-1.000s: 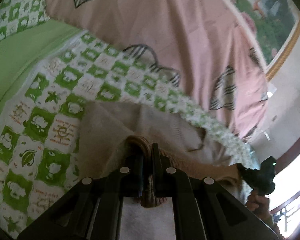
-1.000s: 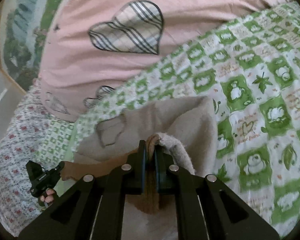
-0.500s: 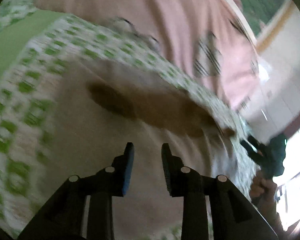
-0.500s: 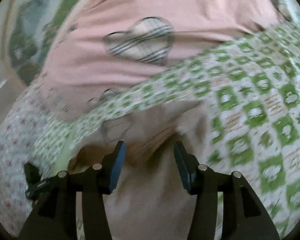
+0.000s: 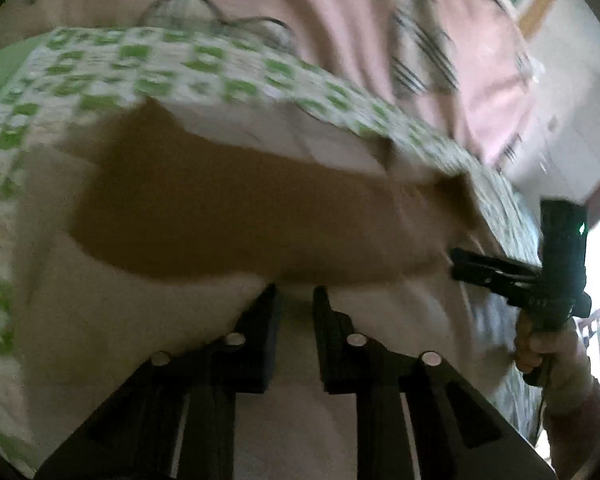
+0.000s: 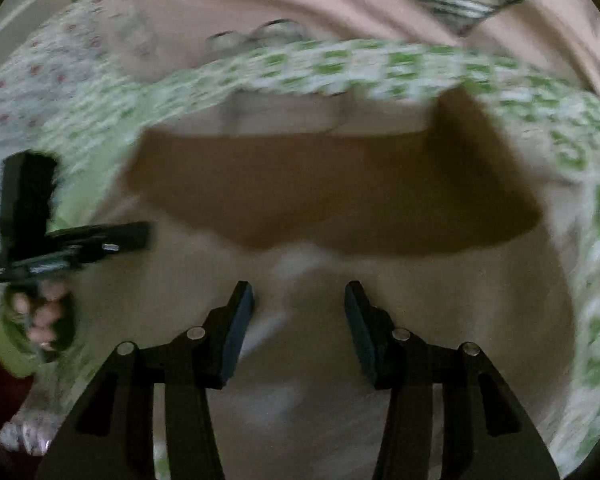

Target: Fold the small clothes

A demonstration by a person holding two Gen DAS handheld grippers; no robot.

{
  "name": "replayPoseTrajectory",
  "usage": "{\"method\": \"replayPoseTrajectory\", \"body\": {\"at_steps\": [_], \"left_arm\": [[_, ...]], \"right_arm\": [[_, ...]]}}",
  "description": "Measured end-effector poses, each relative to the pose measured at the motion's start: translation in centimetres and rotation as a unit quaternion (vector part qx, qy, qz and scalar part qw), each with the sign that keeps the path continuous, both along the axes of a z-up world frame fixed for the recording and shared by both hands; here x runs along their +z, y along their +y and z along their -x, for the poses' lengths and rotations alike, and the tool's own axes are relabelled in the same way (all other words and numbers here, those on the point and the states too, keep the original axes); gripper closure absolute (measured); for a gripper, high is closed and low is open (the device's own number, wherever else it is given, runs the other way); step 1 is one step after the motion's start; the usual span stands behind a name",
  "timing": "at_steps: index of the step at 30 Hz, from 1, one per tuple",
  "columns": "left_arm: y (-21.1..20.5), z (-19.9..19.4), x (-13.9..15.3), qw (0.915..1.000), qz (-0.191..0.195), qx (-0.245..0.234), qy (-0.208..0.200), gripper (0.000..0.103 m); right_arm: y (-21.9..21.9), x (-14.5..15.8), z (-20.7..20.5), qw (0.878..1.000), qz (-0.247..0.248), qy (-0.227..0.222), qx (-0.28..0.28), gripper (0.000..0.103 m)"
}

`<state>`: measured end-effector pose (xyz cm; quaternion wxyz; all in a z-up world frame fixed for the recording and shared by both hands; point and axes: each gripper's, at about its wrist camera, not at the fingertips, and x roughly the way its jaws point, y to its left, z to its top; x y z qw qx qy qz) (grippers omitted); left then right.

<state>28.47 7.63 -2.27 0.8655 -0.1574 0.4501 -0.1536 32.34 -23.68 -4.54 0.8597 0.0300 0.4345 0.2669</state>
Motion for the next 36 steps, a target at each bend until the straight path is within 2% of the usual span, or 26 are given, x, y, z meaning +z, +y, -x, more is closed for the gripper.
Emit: {"method": "replayPoseTrajectory", "body": {"at_steps": [2, 5, 7, 8, 10, 14, 20, 23, 28, 34, 36], "left_arm": [[1.9, -1.2, 0.0, 0.9992, -0.015, 0.038, -0.004, 0.091], [4.9, -2.0, 0.0, 0.9971, 0.006, 0.074, -0.015, 0.095], [6.4, -1.8, 0.4, 0.9926, -0.01, 0.119, -0.023, 0.094], [7.2, -1.5, 0.4, 0.9911, 0.003, 0.131, -0.022, 0.094], [8.3, -0.2, 0.7, 0.9886, 0.031, 0.145, -0.026, 0.092], [8.1, 3.8, 1.7, 0.9877, 0.037, 0.147, -0.037, 0.087], [5.9, 11.8, 2.4, 0.9863, 0.081, 0.137, -0.043, 0.08], [4.3, 14.3, 2.3, 0.9859, 0.098, 0.13, -0.038, 0.078], [2.2, 18.1, 1.1, 0.9839, 0.12, 0.131, -0.015, 0.065], [1.6, 21.2, -1.3, 0.9811, 0.128, 0.144, 0.012, 0.058], [1.8, 21.9, -2.3, 0.9777, 0.139, 0.156, 0.024, 0.057]], "right_arm": [[-2.3, 0.4, -2.1, 0.998, -0.003, -0.011, -0.068, 0.058], [-5.7, 1.0, -3.4, 0.987, -0.05, -0.026, -0.149, 0.06], [-7.1, 1.1, -3.2, 0.98, -0.075, -0.026, -0.181, 0.06], [-7.6, 1.2, -2.6, 0.977, -0.096, -0.028, -0.186, 0.059], [-7.6, 1.5, -1.3, 0.977, -0.099, -0.031, -0.184, 0.058], [-6.9, 2.3, 3.2, 0.979, -0.118, -0.039, -0.161, 0.058], [-6.3, 1.6, 9.3, 0.98, -0.142, -0.027, -0.138, 0.057], [-5.6, 0.8, 11.6, 0.98, -0.15, -0.015, -0.129, 0.057], [-5.0, -0.5, 14.6, 0.979, -0.163, 0.001, -0.124, 0.055], [-4.8, -1.4, 17.4, 0.976, -0.177, 0.016, -0.123, 0.052], [-4.6, -1.4, 18.2, 0.977, -0.176, 0.016, -0.119, 0.052]]}}
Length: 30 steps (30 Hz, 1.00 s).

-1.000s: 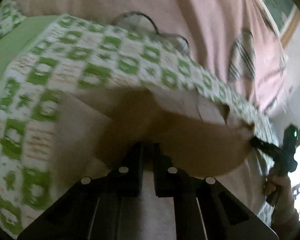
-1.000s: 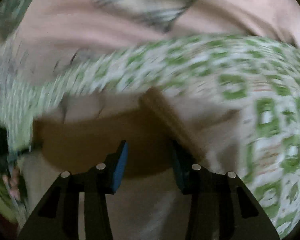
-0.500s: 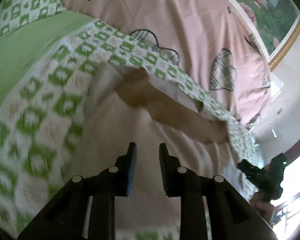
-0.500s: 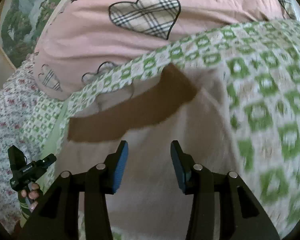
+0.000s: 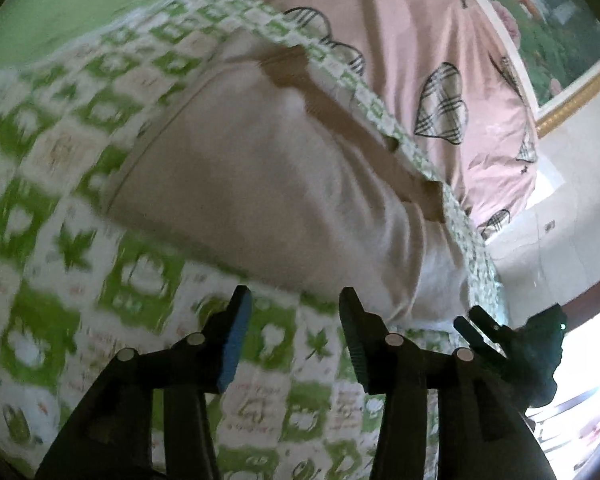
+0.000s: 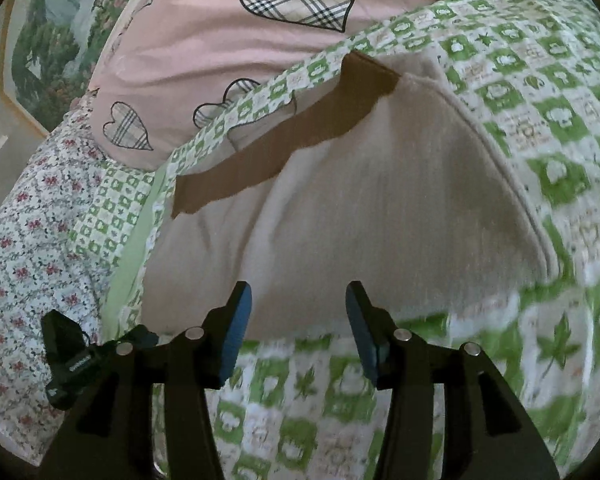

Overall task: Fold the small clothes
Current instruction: 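Smooth the folded sweater edge with the left tool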

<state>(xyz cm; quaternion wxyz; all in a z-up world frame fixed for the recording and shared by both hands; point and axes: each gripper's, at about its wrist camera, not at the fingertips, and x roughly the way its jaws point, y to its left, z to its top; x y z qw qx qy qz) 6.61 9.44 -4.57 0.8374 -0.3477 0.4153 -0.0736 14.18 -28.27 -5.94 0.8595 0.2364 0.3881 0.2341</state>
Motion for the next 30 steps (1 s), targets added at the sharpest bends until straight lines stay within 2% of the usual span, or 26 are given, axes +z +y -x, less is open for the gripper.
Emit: {"method": "replayPoseTrajectory", "body": {"at_steps": [6, 10, 21, 24, 25, 27, 30], "left_arm": [[1.1, 0.1, -1.4, 0.999, 0.031, 0.029, 0.01, 0.052], [1.6, -0.7, -1.6, 0.9985, 0.031, 0.044, 0.006, 0.049], [4.7, -4.6, -2.0, 0.9924, 0.046, 0.114, -0.009, 0.049], [4.9, -5.9, -1.6, 0.9921, 0.026, 0.122, -0.012, 0.056], [4.7, -6.3, -1.4, 0.9923, 0.019, 0.122, -0.013, 0.069], [4.2, -7.4, -0.9, 0.9936, 0.002, 0.112, -0.017, 0.084], [2.7, -8.1, 1.0, 0.9937, -0.027, 0.1, -0.041, 0.091]], "right_arm": [[0.3, 0.0, 1.3, 1.0, 0.0, 0.0, 0.01, 0.05], [0.5, -0.3, 1.4, 1.0, -0.003, 0.005, 0.012, 0.047], [0.9, -0.5, 1.4, 1.0, -0.009, 0.009, 0.013, 0.045], [0.6, -0.3, 1.1, 1.0, -0.01, 0.006, 0.012, 0.045], [0.5, -0.3, 0.9, 1.0, -0.011, 0.005, 0.012, 0.045], [0.2, -0.2, 0.4, 1.0, -0.012, 0.005, 0.01, 0.045], [-0.6, 0.0, -0.3, 1.0, -0.016, 0.001, 0.005, 0.045]]}}
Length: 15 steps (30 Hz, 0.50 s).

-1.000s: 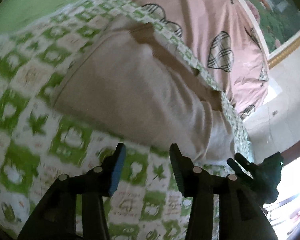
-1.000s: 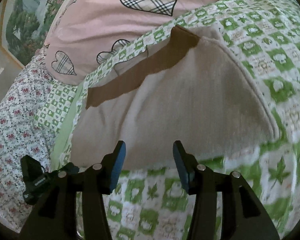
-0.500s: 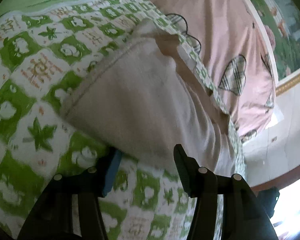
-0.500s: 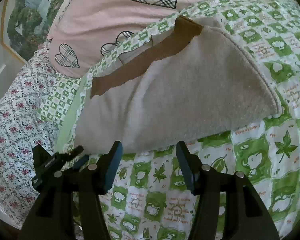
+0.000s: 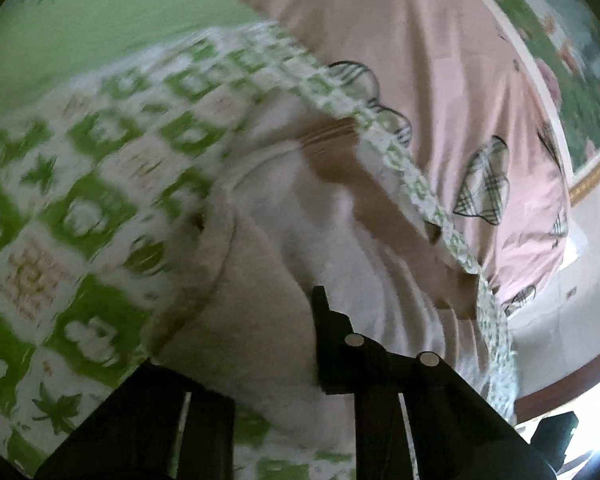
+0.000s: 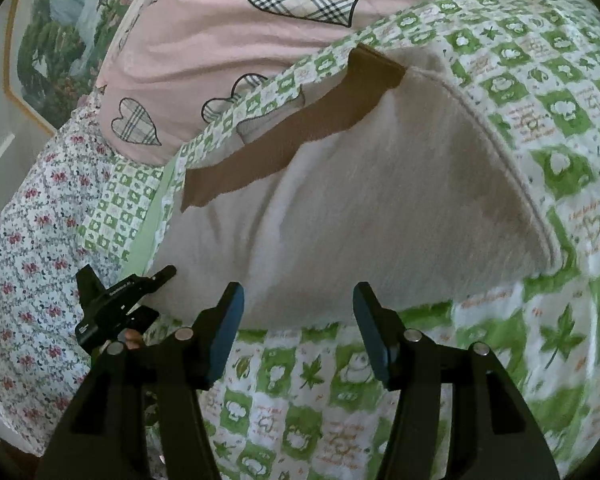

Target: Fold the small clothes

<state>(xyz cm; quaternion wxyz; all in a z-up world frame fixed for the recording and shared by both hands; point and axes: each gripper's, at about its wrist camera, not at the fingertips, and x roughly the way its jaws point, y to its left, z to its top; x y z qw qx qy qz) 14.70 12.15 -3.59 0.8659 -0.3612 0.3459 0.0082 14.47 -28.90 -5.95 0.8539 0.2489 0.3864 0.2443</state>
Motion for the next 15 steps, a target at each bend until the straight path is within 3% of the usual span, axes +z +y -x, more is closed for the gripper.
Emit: {"method": "replayPoseTrajectory", "body": {"at_steps": [5, 9, 15], "left_arm": [[-4.8, -0.7, 4.5, 0.9956, -0.054, -0.06, -0.047, 0.094], [-10.7, -1.4, 7.3, 0.9822, -0.102, -0.134, -0.084, 0.094], [-19.4, -3.0, 6.2, 0.9584, -0.138, -0.235, -0.086, 0.094]], "right_arm": [[-2.0, 0.9, -1.7, 1.0, -0.012, -0.01, -0.009, 0.045], [-3.7, 1.6, -3.8, 0.999, -0.045, -0.008, -0.003, 0.045], [-5.1, 2.7, -7.6, 0.995, -0.093, -0.003, 0.023, 0.044]]}}
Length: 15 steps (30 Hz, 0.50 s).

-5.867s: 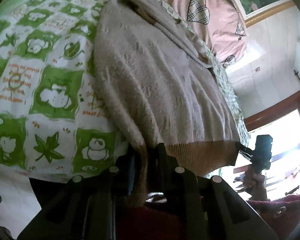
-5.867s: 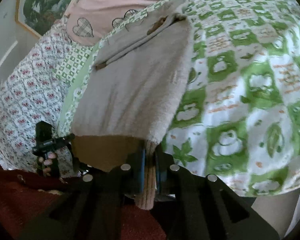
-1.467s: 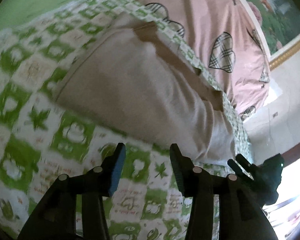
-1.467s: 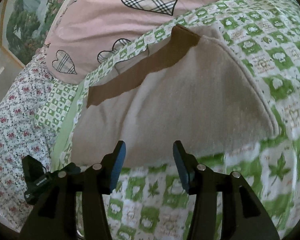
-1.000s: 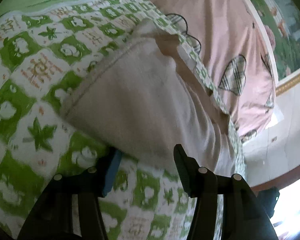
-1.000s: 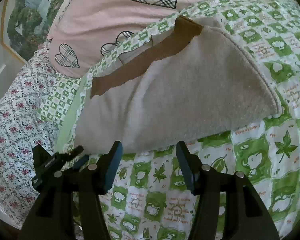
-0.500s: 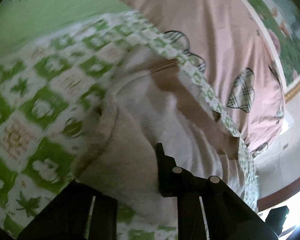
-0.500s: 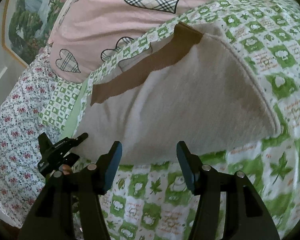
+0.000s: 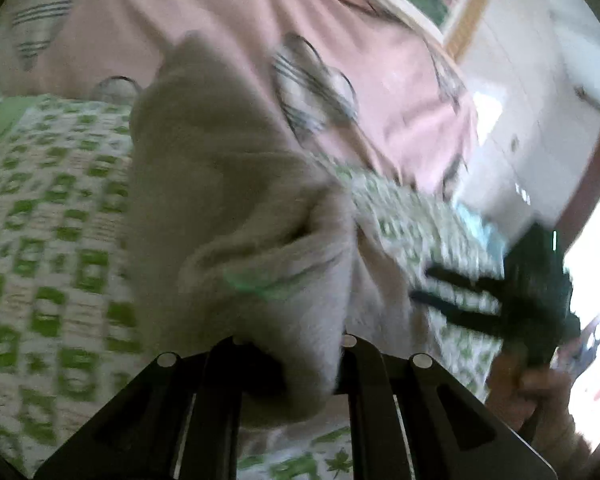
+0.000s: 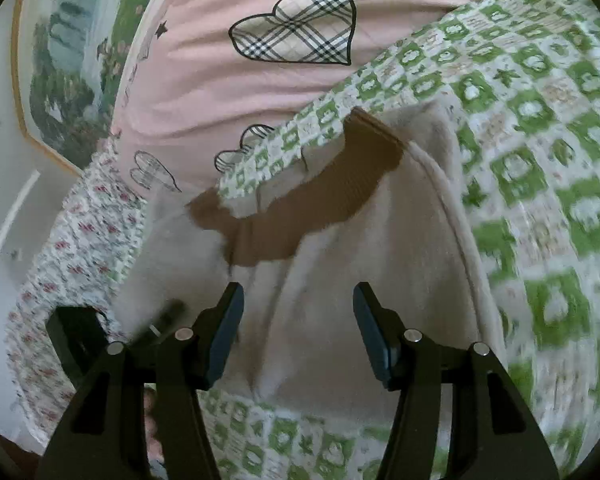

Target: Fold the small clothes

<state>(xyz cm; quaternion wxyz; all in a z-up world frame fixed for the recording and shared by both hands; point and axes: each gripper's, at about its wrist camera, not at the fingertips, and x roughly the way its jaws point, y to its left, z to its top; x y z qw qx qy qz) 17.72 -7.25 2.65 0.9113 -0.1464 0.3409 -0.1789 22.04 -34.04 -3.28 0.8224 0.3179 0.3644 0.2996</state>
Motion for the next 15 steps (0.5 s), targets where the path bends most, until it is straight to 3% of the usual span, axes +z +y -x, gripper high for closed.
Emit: {"method": "replayPoseTrajectory", "body": {"at_steps": [5, 11, 15], "left_arm": [[-2.4, -0.9, -3.4, 0.9987, 0.0, -0.023, 0.046, 0.094], [-1.6, -0.1, -2.7, 0.9992, 0.008, -0.02, 0.033, 0.094], [-2.5, 0.2, -2.1, 0.9992, -0.017, -0.026, 0.024, 0.094]], "right_arm": [[1.7, -0.8, -3.4, 0.999, -0.009, 0.031, 0.04, 0.037], [6.2, -1.9, -6.4, 0.993, -0.02, 0.057, 0.101, 0.037], [9.1, -2.2, -8.8, 0.991, -0.007, 0.072, 0.111, 0.037]]}}
